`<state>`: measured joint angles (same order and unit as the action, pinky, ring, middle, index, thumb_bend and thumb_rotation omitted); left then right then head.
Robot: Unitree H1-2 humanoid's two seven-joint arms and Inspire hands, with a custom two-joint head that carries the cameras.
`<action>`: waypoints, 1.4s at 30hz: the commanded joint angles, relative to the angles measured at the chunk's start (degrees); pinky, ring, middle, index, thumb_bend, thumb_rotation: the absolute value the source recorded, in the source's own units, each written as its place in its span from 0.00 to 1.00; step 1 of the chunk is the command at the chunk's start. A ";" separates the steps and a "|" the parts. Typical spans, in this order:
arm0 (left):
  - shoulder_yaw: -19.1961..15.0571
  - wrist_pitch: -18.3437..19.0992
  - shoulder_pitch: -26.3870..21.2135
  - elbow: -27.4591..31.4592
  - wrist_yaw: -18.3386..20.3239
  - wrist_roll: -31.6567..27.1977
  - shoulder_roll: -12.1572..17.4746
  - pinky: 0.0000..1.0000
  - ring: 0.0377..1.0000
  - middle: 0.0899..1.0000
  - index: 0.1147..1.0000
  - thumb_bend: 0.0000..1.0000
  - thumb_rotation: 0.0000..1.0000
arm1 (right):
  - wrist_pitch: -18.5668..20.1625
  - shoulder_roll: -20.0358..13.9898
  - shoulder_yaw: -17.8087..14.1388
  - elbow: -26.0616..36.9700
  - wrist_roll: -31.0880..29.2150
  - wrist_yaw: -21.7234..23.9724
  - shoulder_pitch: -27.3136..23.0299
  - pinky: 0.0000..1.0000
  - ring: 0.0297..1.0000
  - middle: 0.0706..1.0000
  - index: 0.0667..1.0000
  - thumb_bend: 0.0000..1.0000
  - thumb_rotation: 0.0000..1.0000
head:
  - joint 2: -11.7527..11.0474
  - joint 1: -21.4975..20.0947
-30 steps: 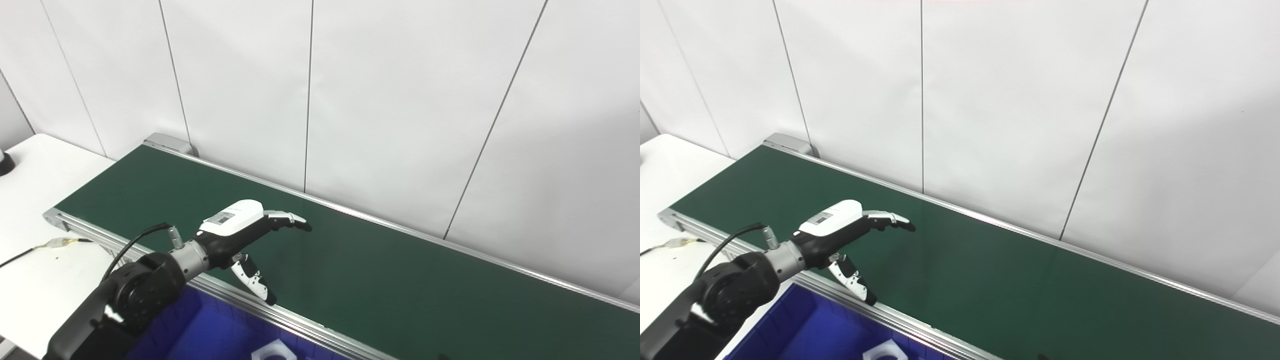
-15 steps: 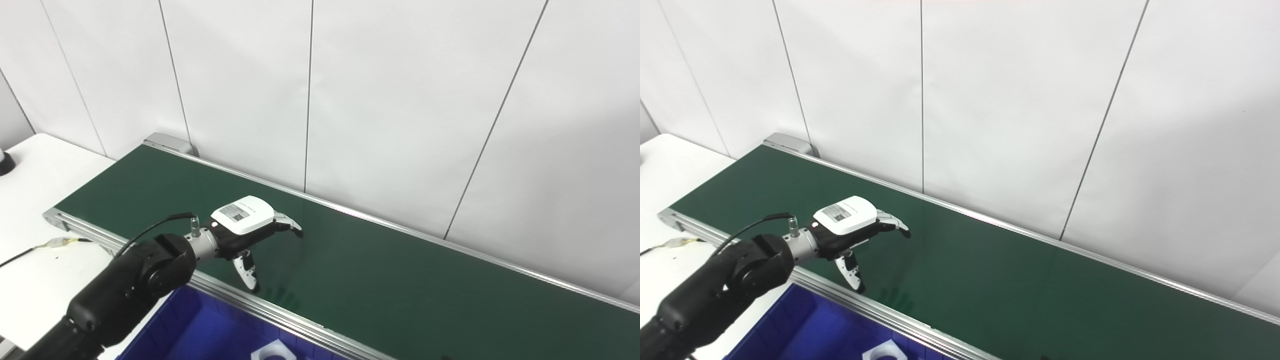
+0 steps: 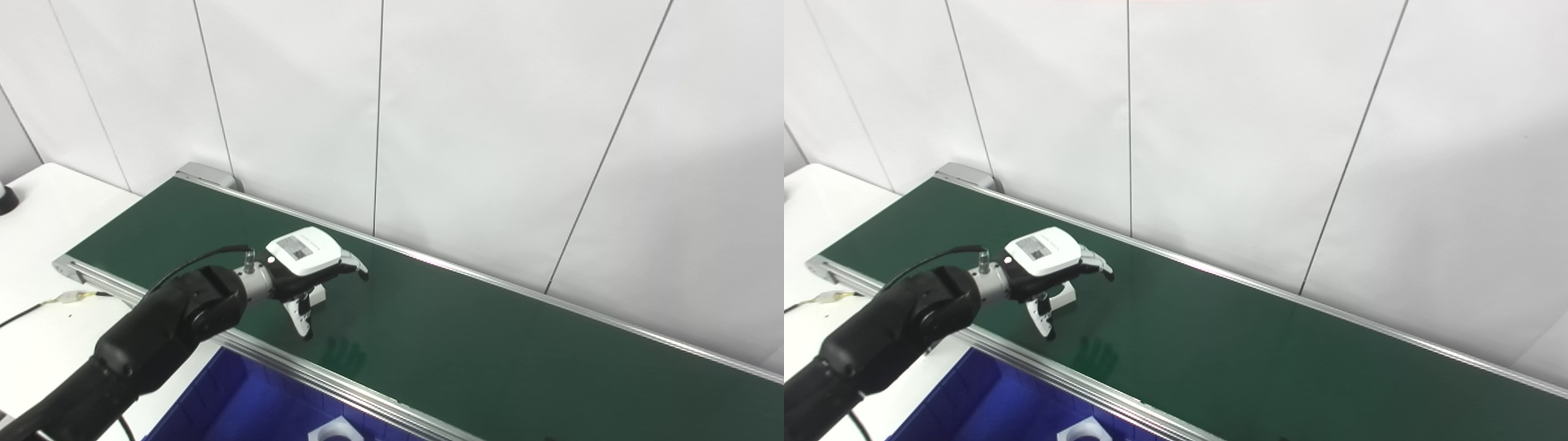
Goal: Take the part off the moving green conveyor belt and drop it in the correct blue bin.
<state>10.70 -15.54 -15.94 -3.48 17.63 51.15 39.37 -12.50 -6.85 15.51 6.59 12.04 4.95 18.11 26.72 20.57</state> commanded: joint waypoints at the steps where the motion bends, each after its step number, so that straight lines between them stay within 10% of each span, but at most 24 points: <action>1: -0.06 -0.55 -2.76 -0.45 -1.92 1.03 2.60 0.71 0.78 0.80 0.76 0.83 0.00 | -2.25 0.13 -0.18 1.44 -0.37 0.10 -0.36 0.80 0.86 0.88 0.94 0.56 0.59 | 0.02 0.04; 42: 12.74 2.41 -14.20 -28.20 -15.72 10.54 -0.99 0.71 0.73 0.76 0.74 0.87 0.00 | -2.55 1.28 0.07 1.13 -0.23 -0.33 -0.18 0.79 0.85 0.86 0.94 0.60 0.56 | -0.50 -1.64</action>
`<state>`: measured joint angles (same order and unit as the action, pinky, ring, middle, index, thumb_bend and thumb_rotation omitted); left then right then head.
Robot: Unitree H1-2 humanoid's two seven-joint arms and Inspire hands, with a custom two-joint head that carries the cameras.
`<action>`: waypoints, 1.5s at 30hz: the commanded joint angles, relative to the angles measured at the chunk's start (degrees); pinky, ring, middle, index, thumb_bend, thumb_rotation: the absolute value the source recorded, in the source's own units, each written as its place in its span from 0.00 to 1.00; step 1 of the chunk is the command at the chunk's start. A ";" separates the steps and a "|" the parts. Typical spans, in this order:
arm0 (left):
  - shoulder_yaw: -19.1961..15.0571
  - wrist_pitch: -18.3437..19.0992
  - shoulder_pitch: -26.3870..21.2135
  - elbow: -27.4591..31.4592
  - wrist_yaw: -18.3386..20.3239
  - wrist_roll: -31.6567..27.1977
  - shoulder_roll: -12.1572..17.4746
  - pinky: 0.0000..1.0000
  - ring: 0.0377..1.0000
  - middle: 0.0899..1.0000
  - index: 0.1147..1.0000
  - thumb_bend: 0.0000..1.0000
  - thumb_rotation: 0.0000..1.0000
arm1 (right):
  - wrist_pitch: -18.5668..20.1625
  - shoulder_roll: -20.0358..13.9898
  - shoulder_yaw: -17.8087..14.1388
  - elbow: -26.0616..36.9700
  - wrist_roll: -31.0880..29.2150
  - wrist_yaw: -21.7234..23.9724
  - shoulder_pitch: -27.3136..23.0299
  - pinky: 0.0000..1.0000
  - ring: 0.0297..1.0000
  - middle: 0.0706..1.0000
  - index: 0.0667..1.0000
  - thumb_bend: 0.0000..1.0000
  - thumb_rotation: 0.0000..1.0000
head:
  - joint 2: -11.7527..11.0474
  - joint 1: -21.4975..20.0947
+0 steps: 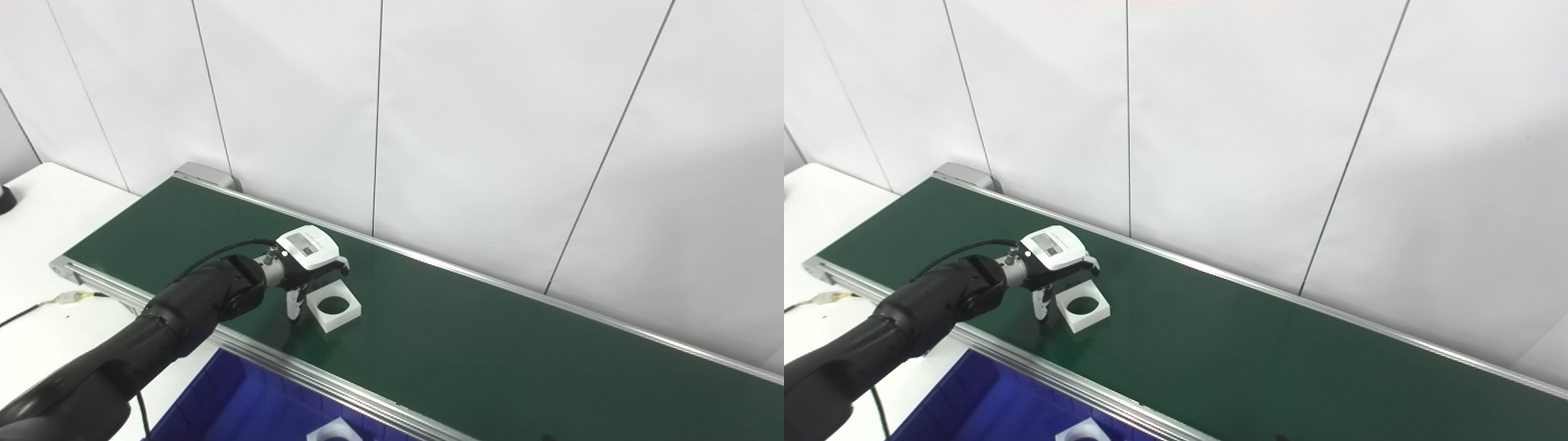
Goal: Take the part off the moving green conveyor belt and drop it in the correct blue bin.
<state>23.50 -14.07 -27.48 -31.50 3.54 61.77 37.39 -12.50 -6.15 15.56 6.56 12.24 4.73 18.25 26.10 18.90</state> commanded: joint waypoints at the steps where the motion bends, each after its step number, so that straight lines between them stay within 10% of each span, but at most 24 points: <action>1: 0.43 0.51 -2.73 -0.88 -2.03 -0.22 0.88 0.71 0.73 0.76 0.74 0.87 0.00 | -2.42 0.63 0.03 1.23 -0.40 -0.14 -0.27 0.79 0.85 0.86 0.94 0.60 0.57 | 0.13 0.04; 19: 2.98 -4.42 2.30 11.22 4.70 -8.31 0.55 0.63 0.67 0.72 0.73 0.88 0.00 | -2.61 1.28 0.12 1.18 -0.41 -0.45 -0.22 0.79 0.85 0.87 0.96 0.60 0.55 | 0.20 -0.99; 45: 6.05 -6.87 -3.38 7.13 3.45 -5.25 -2.36 0.63 0.66 0.71 0.71 0.84 0.00 | -2.81 2.53 0.50 1.03 0.12 -1.02 -0.08 0.78 0.84 0.87 0.95 0.61 0.52 | 0.61 -3.13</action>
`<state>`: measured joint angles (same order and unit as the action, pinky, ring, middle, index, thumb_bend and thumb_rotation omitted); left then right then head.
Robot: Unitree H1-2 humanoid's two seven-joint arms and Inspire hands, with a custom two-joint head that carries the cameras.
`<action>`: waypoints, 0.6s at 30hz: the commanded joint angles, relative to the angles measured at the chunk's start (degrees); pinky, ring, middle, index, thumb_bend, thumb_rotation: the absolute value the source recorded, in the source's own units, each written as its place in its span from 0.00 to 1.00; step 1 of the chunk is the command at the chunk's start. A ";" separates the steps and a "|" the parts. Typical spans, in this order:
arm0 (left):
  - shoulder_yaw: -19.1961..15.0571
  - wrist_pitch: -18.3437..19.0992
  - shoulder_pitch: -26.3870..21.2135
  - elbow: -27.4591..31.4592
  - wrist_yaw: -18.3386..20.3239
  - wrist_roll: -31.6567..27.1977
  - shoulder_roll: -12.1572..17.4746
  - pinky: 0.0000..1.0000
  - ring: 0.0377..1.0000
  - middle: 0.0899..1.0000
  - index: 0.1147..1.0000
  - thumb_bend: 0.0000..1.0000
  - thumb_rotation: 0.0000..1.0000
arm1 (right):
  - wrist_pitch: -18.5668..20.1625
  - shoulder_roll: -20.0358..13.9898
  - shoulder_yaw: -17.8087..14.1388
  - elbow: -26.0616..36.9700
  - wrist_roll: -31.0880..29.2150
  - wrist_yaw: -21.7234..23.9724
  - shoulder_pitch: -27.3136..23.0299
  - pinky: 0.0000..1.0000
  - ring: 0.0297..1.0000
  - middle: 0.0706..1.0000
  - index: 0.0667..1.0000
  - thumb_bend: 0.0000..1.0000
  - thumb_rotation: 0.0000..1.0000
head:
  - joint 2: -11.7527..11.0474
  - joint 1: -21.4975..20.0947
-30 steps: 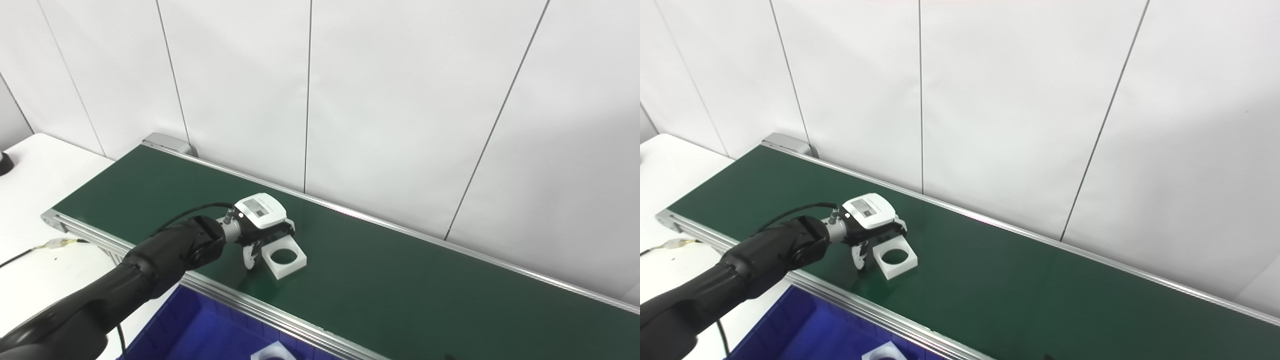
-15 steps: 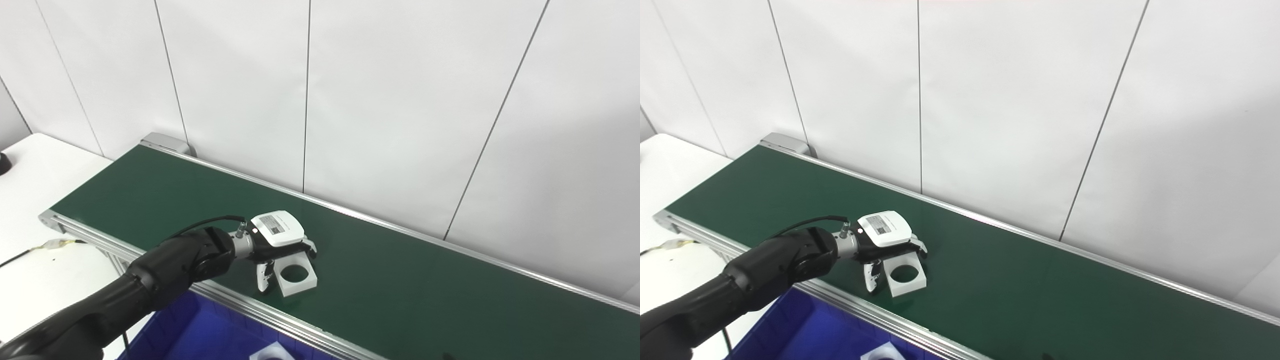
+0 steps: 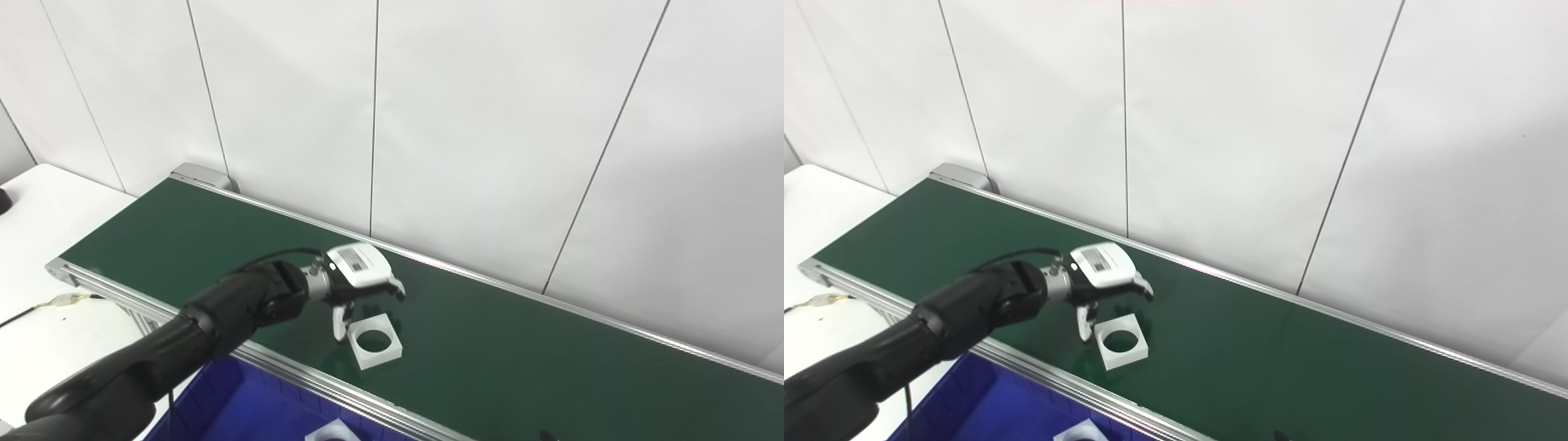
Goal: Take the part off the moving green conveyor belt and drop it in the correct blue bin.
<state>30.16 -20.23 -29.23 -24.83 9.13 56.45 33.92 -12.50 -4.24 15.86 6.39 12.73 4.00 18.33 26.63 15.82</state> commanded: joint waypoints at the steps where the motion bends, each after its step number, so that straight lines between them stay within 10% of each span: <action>1: -0.35 -1.39 -1.60 0.16 -2.86 0.22 1.07 0.61 0.62 0.66 0.66 0.83 0.00 | -2.84 0.67 0.21 1.25 -0.38 -0.31 -0.13 0.78 0.84 0.87 0.95 0.61 0.52 | 0.13 -0.13; 3: 0.05 -2.57 -1.34 -0.13 -4.24 0.78 1.11 0.55 0.54 0.49 0.58 0.61 0.00 | -3.05 0.77 0.23 1.18 -0.34 -0.41 -0.12 0.78 0.84 0.87 0.95 0.62 0.53 | 0.23 -0.31; 7: 0.30 -3.15 -0.61 -0.29 -3.19 0.34 0.95 0.57 0.56 0.44 0.44 0.53 0.00 | -3.40 0.85 0.33 1.18 -0.19 -0.55 -0.15 0.77 0.84 0.87 0.95 0.61 0.52 | 0.44 -0.83; 12: 1.15 -4.45 1.12 0.22 0.09 -2.03 0.66 0.62 0.63 0.53 0.43 0.52 0.01 | -3.41 0.91 0.27 1.17 0.05 -0.76 -0.10 0.77 0.84 0.87 0.95 0.63 0.53 | 0.73 -1.46; 18: 2.50 -3.60 2.45 2.34 2.50 -2.07 0.10 0.62 0.61 0.60 0.64 0.79 0.00 | -3.74 0.89 0.17 1.17 -0.56 -0.64 0.10 0.77 0.85 0.87 0.96 0.63 0.52 | 0.91 -1.64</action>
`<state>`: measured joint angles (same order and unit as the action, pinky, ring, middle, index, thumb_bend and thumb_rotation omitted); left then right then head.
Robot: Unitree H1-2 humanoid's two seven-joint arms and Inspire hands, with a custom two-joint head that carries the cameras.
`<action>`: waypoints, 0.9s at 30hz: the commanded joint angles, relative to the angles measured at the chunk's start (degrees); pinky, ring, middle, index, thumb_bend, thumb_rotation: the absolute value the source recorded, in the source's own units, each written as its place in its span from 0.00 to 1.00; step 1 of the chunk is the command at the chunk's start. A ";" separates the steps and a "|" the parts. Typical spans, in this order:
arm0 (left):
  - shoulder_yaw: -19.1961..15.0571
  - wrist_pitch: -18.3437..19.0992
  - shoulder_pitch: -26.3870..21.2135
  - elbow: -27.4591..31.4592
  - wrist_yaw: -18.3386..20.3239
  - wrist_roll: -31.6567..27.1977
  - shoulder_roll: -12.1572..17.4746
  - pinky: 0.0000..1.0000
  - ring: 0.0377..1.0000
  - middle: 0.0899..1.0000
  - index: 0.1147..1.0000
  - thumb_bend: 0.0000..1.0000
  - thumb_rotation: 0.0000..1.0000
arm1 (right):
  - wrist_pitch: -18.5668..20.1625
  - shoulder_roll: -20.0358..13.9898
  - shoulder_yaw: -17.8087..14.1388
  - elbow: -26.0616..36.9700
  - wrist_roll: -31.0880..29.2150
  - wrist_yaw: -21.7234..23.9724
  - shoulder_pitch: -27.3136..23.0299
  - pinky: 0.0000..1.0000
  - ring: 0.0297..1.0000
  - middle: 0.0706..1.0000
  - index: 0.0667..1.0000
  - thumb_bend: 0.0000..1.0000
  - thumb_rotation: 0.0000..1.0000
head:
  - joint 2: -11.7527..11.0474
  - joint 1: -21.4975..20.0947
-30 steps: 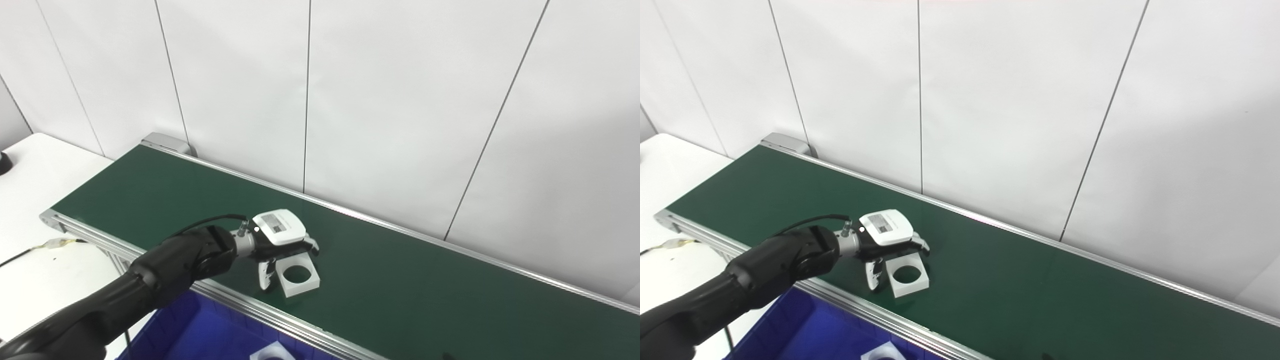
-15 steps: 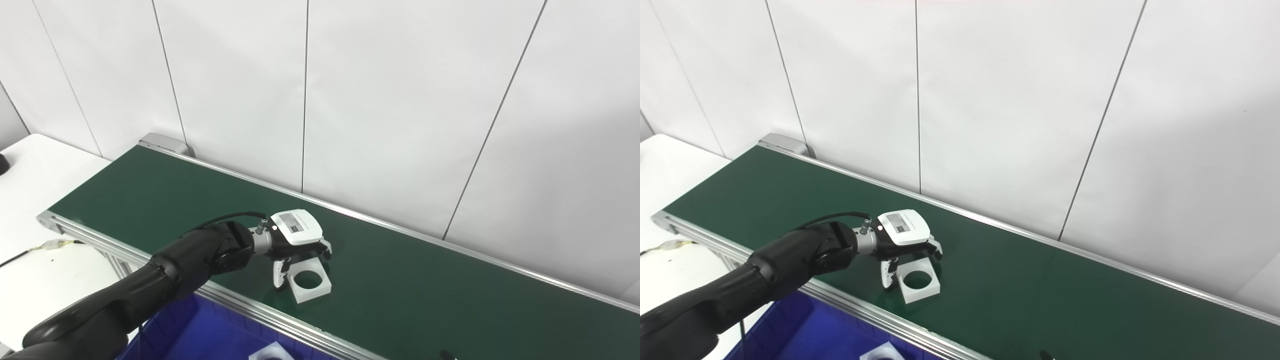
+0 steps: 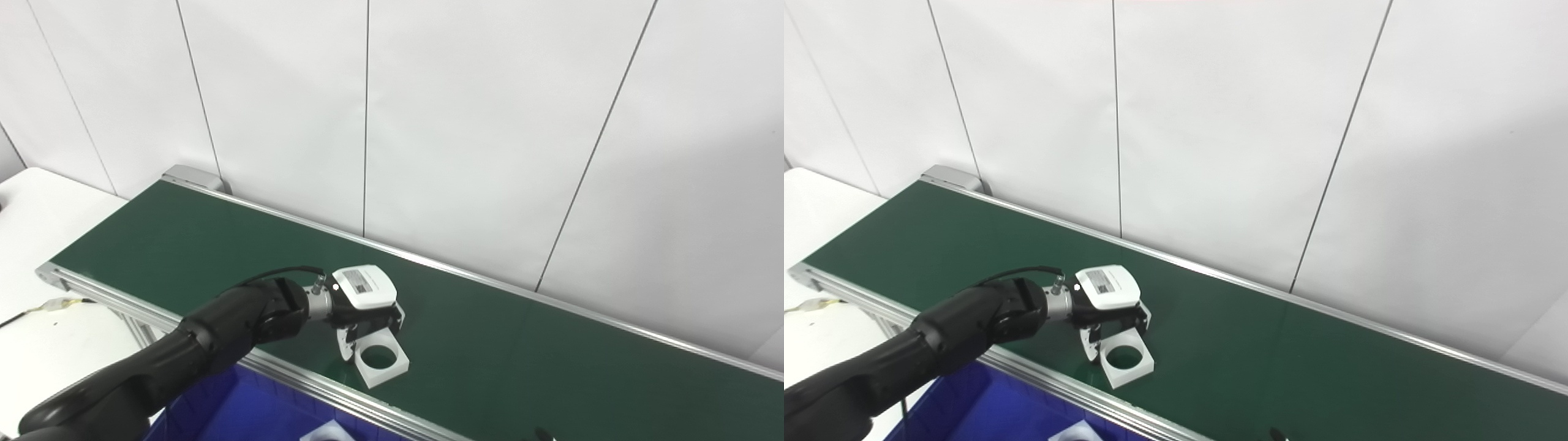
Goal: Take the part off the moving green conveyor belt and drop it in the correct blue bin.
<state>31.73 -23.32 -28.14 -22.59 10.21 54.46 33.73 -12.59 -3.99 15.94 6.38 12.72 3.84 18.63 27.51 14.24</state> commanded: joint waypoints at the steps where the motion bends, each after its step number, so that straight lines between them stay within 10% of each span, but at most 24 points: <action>1: 1.00 -0.83 1.46 0.16 0.89 -0.03 0.19 0.61 0.58 0.52 0.56 0.70 0.00 | -3.80 0.65 0.09 1.12 -0.50 -0.53 -0.19 0.77 0.85 0.87 0.96 0.63 0.51 | 0.04 -0.06; 6: 1.51 -1.63 1.71 0.49 -2.32 1.38 0.13 0.54 0.49 0.38 0.44 0.53 0.00 | -3.89 0.63 0.10 1.20 -0.72 -0.42 -0.09 0.78 0.85 0.88 0.97 0.62 0.51 | 0.15 -0.08; 27: -6.69 0.55 3.23 10.26 -0.32 -4.44 2.17 0.56 0.55 0.45 0.42 0.52 0.00 | -3.53 0.02 -0.26 1.17 -0.73 -0.15 -0.42 0.77 0.84 0.86 0.96 0.62 0.50 | 0.23 -0.28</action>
<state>26.84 -23.07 -22.99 -14.09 10.83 50.98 34.08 -13.04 -4.25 15.70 6.38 12.24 3.86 18.68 27.69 13.98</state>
